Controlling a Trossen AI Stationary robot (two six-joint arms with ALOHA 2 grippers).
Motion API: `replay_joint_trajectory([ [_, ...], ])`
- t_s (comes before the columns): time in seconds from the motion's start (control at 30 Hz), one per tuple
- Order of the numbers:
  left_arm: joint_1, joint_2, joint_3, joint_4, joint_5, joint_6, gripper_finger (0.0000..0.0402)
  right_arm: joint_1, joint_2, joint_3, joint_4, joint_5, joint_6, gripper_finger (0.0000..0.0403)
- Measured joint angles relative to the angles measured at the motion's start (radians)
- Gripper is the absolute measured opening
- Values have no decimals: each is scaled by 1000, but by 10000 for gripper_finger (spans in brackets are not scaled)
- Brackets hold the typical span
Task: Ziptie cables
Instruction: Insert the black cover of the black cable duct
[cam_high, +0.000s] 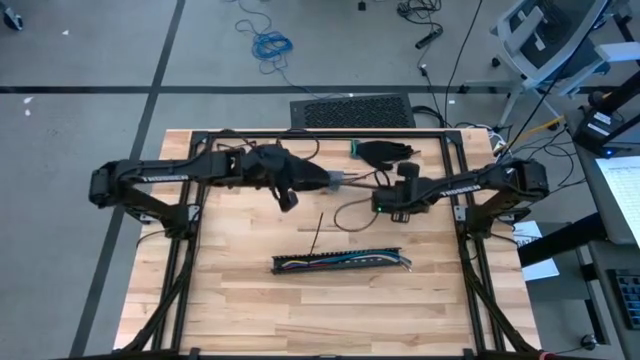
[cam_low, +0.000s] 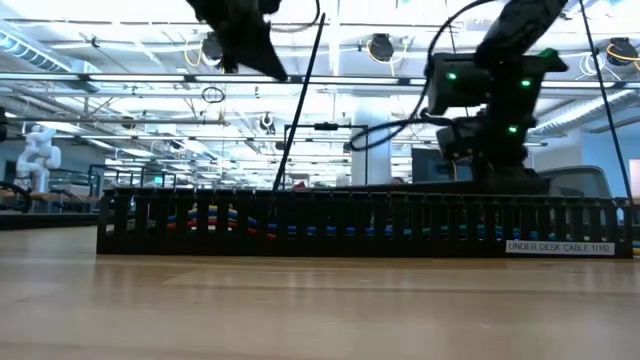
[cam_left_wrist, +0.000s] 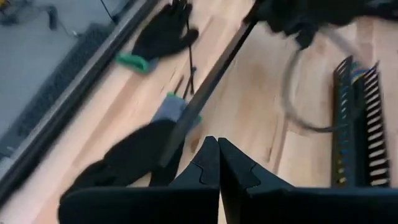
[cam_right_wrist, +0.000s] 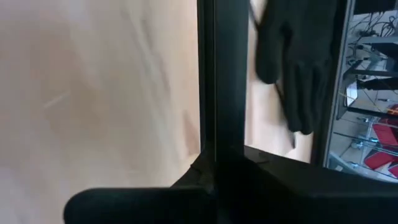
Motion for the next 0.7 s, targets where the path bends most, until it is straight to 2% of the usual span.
replay_joint_trajectory([
  [0.1, 71, 26, -82, 79, 123, -28, 0, 51, 0, -13, -10, 2, 45, 1],
  [0.2, 135, 63, -142, 137, 285, -155, 0, 104, 0, -13, -4, 7, 54, 1],
  [0.33, 189, 85, -157, 116, 389, -244, 9, 181, 0, -12, -19, 101, 39, 1],
  [0.47, 248, 75, -157, 120, 538, -335, 41, 250, 0, -12, -55, 219, -42, 0],
  [0.63, 298, 74, -157, 125, 861, -549, 100, 284, 0, -12, -46, 296, -69, 0],
  [0.7, 289, 74, -157, 125, 934, -603, 125, 287, -1, -12, -32, 320, -50, 0],
])
